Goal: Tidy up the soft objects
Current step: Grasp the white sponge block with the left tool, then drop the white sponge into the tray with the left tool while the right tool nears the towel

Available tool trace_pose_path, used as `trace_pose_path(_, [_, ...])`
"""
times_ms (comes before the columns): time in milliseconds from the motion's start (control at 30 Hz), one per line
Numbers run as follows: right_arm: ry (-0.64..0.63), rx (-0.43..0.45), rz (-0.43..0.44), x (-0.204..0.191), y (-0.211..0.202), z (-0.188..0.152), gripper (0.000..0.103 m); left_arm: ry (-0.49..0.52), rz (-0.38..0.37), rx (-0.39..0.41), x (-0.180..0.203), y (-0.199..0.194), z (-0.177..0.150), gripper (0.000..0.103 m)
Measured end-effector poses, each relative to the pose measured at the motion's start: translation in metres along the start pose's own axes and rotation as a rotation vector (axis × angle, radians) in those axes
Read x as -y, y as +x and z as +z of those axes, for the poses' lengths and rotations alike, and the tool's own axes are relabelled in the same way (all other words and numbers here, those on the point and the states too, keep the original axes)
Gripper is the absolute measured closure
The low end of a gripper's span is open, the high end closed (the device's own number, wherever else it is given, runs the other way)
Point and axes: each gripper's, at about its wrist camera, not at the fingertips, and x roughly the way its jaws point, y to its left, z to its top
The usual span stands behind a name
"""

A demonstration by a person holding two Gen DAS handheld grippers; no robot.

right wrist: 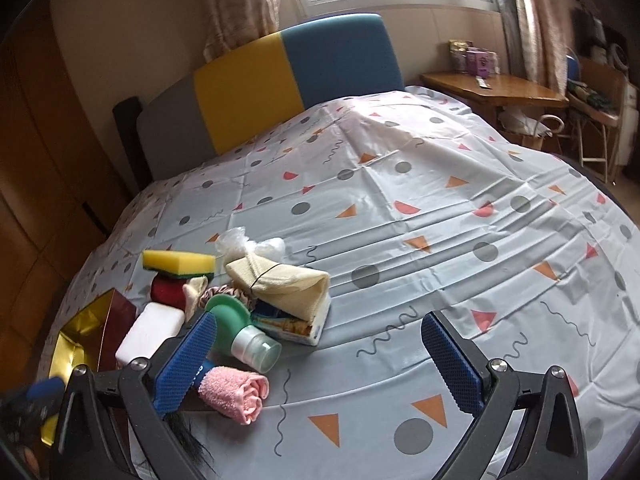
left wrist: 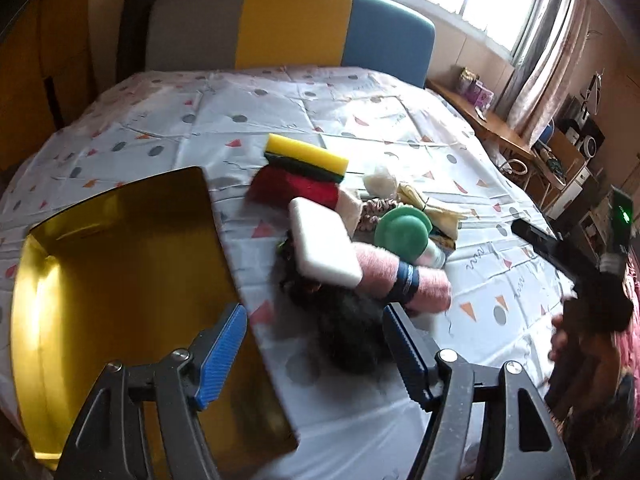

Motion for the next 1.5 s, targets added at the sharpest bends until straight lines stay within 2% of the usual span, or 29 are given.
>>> trace_pose_path(200, [-0.023, -0.006, 0.007, -0.004, 0.002, 0.0, 0.0, 0.05, 0.009, -0.065, 0.019, 0.037, 0.041, 0.032])
trace_pose_path(267, [-0.021, -0.01, 0.011, -0.004, 0.003, 0.0, 0.0, 0.081, 0.036, -0.096, 0.026, 0.054, 0.053, 0.03])
trace_pose_path(367, [-0.017, -0.011, 0.014, -0.003, 0.004, 0.0, 0.0, 0.13, 0.08, -0.177, 0.033, 0.086, 0.063, 0.022])
trace_pose_path(533, [0.013, -0.023, 0.03, 0.002, 0.006, 0.002, 0.0, 0.153, 0.12, -0.266, 0.037, 0.125, 0.068, 0.022])
trace_pose_path(600, [0.025, -0.026, 0.034, 0.005, 0.006, 0.003, 0.0, 0.143, 0.127, -0.268, 0.034, 0.132, 0.068, 0.029])
trace_pose_path(633, [0.032, -0.03, 0.037, 0.006, 0.007, 0.003, 0.0, 0.137, 0.128, -0.271, 0.032, 0.133, 0.068, 0.047])
trace_pose_path(833, [0.054, -0.041, 0.041, 0.01, 0.008, 0.003, 0.0, 0.084, 0.059, -0.176, 0.014, 0.105, 0.06, 0.047])
trace_pose_path(1000, [0.014, -0.059, 0.049, 0.002, 0.011, 0.0, 0.0, 0.033, -0.003, -0.081, 0.002, 0.063, 0.049, 0.047])
trace_pose_path(1133, [-0.052, -0.092, 0.113, -0.014, 0.014, -0.005, 0.0, 0.024, -0.027, 0.007, -0.006, 0.024, 0.038, 0.047])
trace_pose_path(1233, [-0.141, -0.125, 0.189, -0.037, 0.017, -0.012, 0.01, -0.003, -0.049, 0.042, -0.018, 0.001, 0.027, 0.047])
trace_pose_path(1300, [-0.207, -0.155, 0.238, -0.057, 0.021, -0.017, 0.026, -0.021, -0.052, 0.055, -0.028, -0.011, 0.015, 0.046])
trace_pose_path(1500, [-0.462, -0.305, 0.259, -0.12, 0.06, -0.033, 0.035, -0.108, -0.054, 0.071, -0.059, -0.031, -0.014, 0.046])
